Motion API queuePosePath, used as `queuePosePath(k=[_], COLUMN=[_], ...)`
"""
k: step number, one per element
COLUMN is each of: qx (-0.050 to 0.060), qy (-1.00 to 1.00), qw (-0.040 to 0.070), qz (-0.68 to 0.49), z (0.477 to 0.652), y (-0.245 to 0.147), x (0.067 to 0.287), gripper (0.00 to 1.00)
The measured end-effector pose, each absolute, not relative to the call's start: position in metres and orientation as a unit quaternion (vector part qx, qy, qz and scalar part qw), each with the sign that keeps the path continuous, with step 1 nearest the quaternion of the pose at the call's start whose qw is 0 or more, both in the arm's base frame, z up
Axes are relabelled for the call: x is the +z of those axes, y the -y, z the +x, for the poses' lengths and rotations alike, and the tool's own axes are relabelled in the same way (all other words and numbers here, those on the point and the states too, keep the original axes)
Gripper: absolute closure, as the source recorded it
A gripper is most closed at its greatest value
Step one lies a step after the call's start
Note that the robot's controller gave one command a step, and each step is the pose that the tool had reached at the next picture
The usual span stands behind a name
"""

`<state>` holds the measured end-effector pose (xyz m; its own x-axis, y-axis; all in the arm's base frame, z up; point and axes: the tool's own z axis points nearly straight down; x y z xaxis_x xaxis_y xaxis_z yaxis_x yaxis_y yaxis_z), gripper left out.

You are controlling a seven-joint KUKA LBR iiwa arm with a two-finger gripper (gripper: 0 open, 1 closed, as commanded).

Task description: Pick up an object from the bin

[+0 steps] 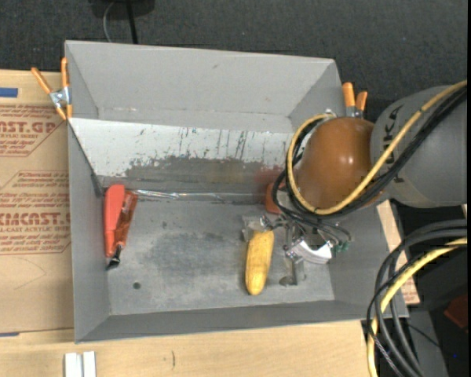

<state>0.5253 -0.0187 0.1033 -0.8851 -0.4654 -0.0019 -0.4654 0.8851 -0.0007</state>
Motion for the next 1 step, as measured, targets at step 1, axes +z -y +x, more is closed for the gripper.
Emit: queuePosePath(k=[1], qx=[0.000], qy=[-0.939], qw=[0.002], qz=[-0.343], z=[0.5252], y=[0.0014], x=[0.0693], gripper=[1.00])
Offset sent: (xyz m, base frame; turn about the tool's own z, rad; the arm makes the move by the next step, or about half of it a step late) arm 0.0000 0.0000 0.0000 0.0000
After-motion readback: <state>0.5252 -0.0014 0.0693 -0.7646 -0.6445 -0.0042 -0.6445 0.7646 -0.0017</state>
